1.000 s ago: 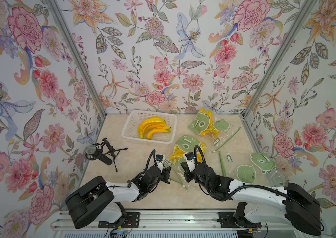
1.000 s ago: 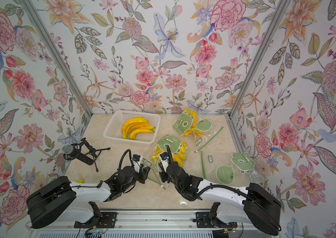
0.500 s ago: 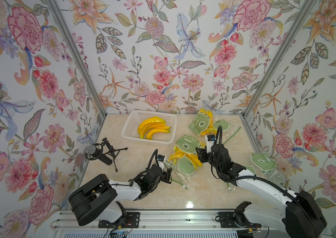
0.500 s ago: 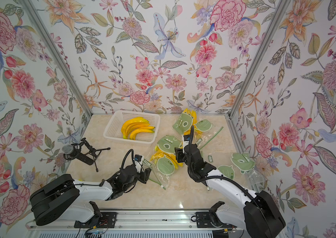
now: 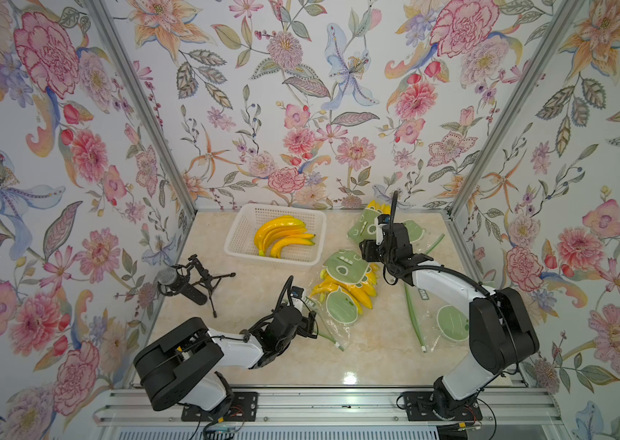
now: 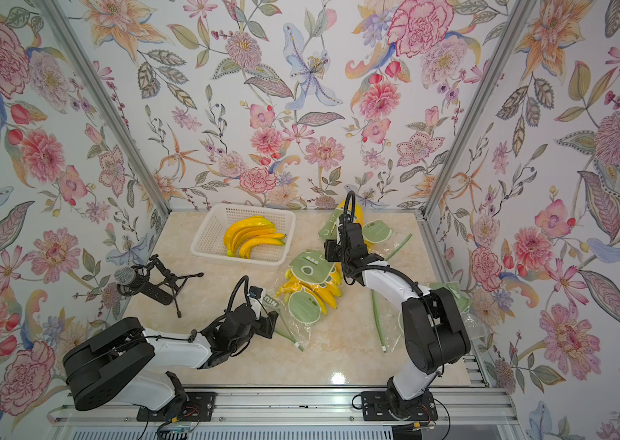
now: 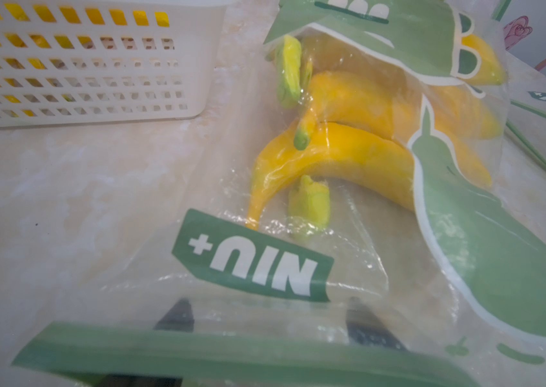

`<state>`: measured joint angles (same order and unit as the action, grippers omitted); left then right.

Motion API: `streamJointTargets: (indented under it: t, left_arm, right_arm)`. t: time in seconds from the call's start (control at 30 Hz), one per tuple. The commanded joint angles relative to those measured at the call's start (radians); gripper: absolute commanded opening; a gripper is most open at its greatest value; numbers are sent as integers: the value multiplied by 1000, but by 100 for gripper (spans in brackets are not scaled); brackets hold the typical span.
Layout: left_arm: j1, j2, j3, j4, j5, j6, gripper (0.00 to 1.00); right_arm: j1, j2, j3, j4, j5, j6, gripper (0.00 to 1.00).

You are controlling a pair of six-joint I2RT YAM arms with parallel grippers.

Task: Open the zip-top bag and take out the banana
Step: Pick up the banana from the zipper food storage bag.

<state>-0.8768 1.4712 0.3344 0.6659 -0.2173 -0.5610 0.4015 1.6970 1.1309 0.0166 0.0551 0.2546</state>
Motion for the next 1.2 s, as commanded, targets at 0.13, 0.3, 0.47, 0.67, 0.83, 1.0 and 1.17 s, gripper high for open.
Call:
streamJointTargets:
  t: [0.13,0.3,0.47,0.67,0.83,1.0,1.17]
  left_arm:
    - [13,32,-9,37,-21,8,80]
    - [34,82,11,59,-5,21,82]
    - [38,149,57,50,-3,45,90]
    - [50,175,102,51,-5,66,89]
    - [50,166,124,64,23,94,81]
    - [50,199,147,46,30,106,70]
    - [50,137,101,88,76,76,78]
  right_arm:
    - [3,144,78,-109,-110,-48,56]
    - [32,132,40,-106,-144,-76,52]
    - [59,72,-30,-85,-120,-104,51]
    - [63,33,-84,-69,-125,-106,51]
    - [72,12,-109,-60,-136,-101,48]
    - [82,-23,-141,-48,-148,-92,47]
    - [79,-53,-175,-44,-120,-82,48]
